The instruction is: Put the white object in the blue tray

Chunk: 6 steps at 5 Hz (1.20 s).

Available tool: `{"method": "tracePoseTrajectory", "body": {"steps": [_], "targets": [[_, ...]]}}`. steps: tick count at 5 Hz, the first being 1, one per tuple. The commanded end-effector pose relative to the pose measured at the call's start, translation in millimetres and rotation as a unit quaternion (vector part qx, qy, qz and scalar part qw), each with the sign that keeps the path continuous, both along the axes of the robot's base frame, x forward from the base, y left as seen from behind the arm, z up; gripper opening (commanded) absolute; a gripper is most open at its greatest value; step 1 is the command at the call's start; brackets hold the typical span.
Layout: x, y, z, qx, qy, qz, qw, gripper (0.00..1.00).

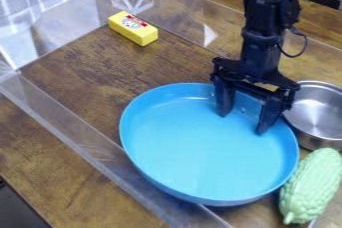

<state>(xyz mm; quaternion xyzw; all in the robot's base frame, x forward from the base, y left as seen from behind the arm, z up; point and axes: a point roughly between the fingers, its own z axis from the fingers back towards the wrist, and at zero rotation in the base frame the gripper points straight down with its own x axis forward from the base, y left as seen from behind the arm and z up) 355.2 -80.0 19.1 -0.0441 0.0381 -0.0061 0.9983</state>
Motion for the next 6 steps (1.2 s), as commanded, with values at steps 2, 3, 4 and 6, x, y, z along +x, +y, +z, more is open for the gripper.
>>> {"method": "tracePoseTrajectory", "body": {"steps": [2,3,4,6], "targets": [[12.6,-23,-7.9,-0.01,-0.009,0.01,0.9999,1.0],[16.4,-33,-7.9,-0.018,-0.013,0.009,0.9997,1.0],[18.6,-44,-8.3,-0.024,-0.016,0.007,0.9996,1.0],[19.8,-64,-9.4,-0.036,-0.015,0.0,0.9993,1.0]]}}
